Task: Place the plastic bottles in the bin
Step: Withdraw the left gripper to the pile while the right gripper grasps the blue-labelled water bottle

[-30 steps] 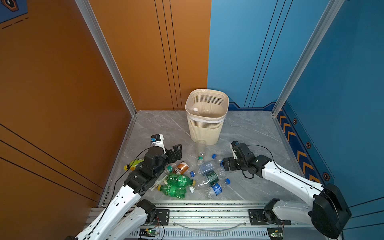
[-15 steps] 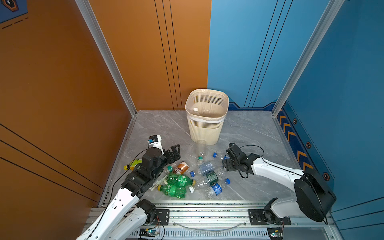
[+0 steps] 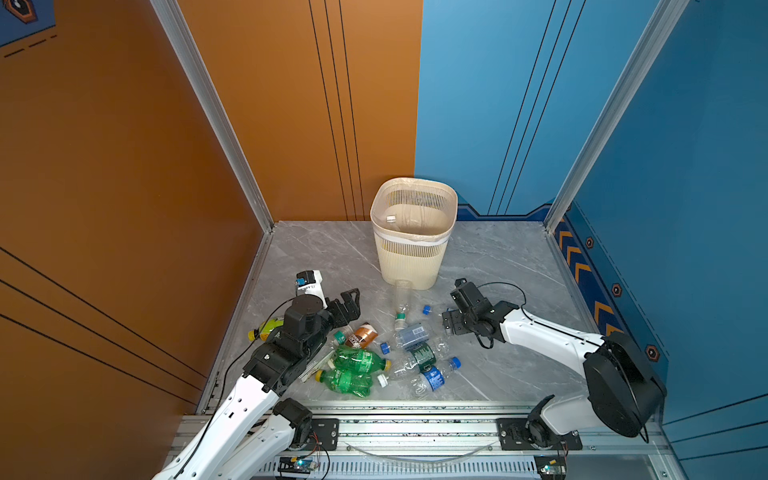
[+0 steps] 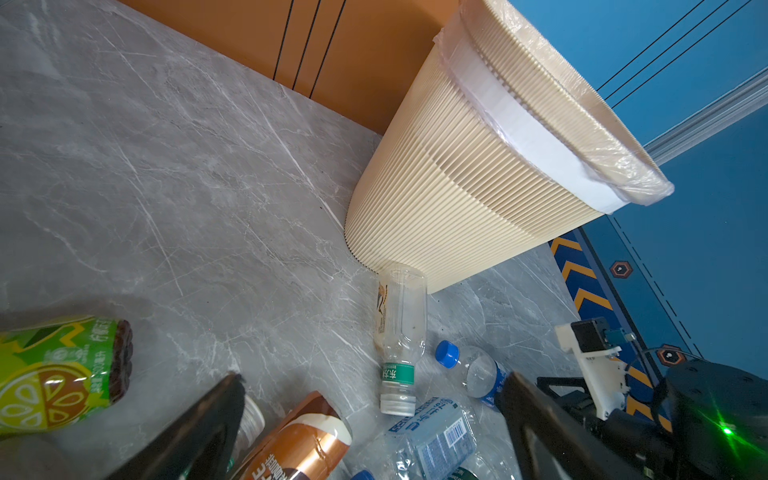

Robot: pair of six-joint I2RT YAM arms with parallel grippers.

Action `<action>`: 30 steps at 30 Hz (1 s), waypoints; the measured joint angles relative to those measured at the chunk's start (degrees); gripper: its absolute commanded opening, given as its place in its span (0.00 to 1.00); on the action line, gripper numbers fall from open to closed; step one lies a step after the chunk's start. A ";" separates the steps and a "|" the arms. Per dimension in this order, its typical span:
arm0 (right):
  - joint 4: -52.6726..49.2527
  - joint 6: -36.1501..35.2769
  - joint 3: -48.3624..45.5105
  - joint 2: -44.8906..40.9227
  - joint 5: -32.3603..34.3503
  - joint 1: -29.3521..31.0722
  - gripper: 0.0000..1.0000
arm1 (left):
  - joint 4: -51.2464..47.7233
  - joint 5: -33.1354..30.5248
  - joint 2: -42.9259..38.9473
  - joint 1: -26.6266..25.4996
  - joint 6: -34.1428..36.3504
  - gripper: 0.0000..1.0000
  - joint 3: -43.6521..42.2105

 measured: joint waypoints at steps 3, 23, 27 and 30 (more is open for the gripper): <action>-0.63 -3.17 1.73 -0.26 0.07 0.00 1.00 | -0.04 0.04 0.07 0.37 0.00 0.98 -0.26; 1.20 -10.80 6.16 12.63 -3.37 -2.95 0.86 | -0.02 0.59 0.15 1.09 -1.16 0.98 -0.70; 1.81 -10.49 6.16 13.18 -3.37 -3.72 0.72 | -0.02 0.85 0.09 1.11 -1.36 0.98 -0.70; 2.32 -9.97 6.16 13.14 -3.37 -3.93 0.64 | -0.04 0.92 0.07 1.27 -1.36 0.98 -0.68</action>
